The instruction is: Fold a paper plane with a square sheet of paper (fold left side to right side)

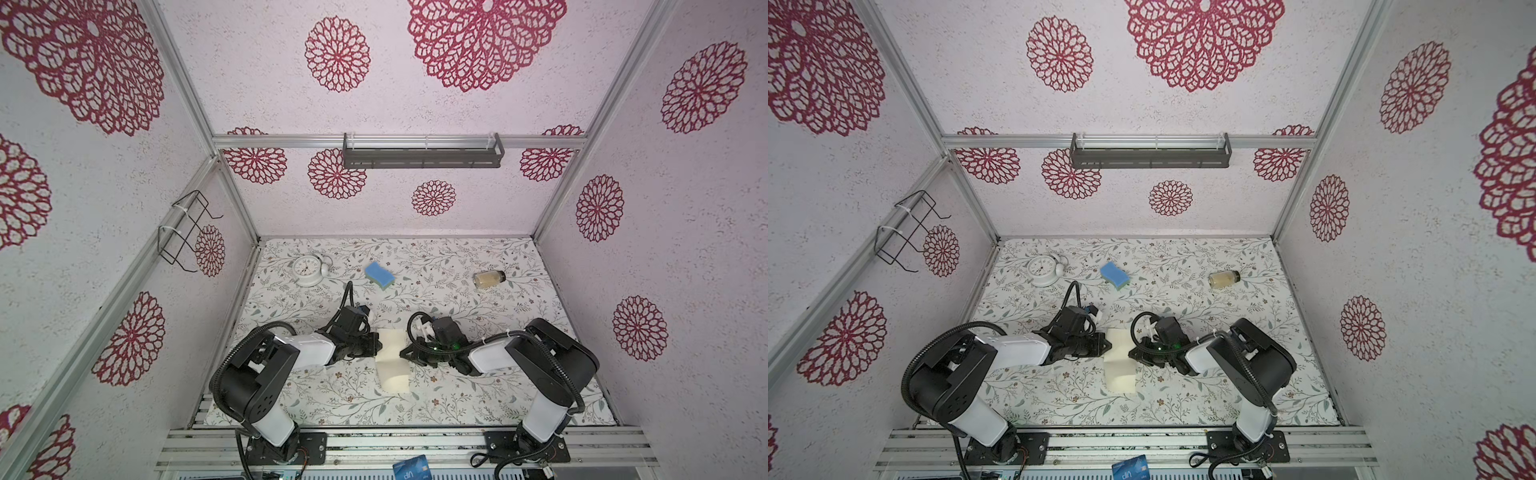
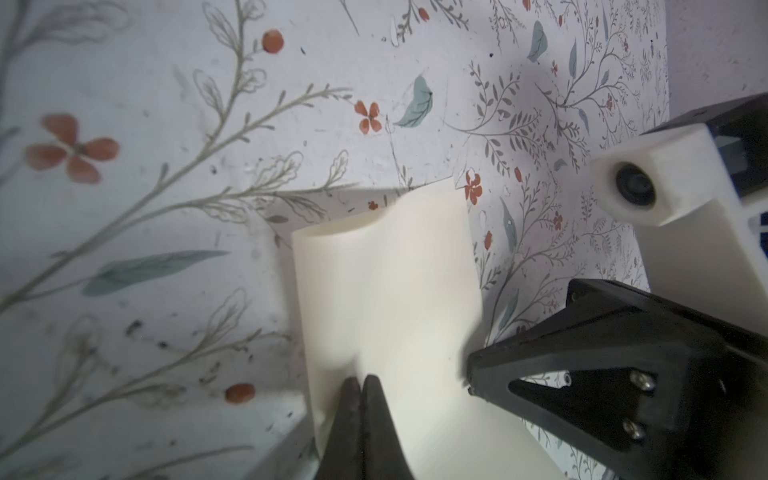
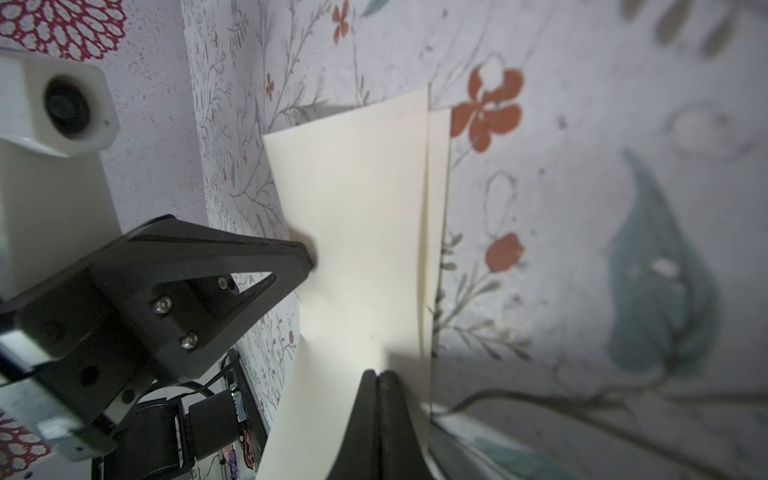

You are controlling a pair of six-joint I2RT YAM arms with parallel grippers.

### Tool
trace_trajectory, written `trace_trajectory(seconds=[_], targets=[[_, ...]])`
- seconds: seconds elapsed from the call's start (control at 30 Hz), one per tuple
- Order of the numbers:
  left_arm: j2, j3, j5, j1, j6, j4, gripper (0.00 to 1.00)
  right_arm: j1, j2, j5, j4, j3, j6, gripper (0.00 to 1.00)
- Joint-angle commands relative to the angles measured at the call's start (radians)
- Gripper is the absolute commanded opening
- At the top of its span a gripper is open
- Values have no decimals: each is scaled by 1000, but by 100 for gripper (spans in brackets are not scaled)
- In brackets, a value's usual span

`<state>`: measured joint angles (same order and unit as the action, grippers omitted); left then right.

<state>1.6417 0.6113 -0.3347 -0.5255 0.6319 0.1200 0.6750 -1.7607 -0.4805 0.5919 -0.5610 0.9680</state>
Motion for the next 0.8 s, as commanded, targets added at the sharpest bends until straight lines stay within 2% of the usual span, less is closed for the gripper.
trace_trajectory(seconds=[0.0,0.1,0.3,0.53,0.77], targets=[[-34,-27,34,29,3,-30,0,4,-64,76,-167,38,-25,0],[-94,-14,55,51,-12,-76,0,5,-67,73,-168,36,-25,0],[-120,46,10,57,-25,-93,0,4,-68,71,-170,32,-25,0],[-18,100,-47,47,-25,-27,0,5,-72,70,-173,29,-25,0],[68,109,-38,48,-21,-1,0,4,-74,72,-169,33,-24,0]])
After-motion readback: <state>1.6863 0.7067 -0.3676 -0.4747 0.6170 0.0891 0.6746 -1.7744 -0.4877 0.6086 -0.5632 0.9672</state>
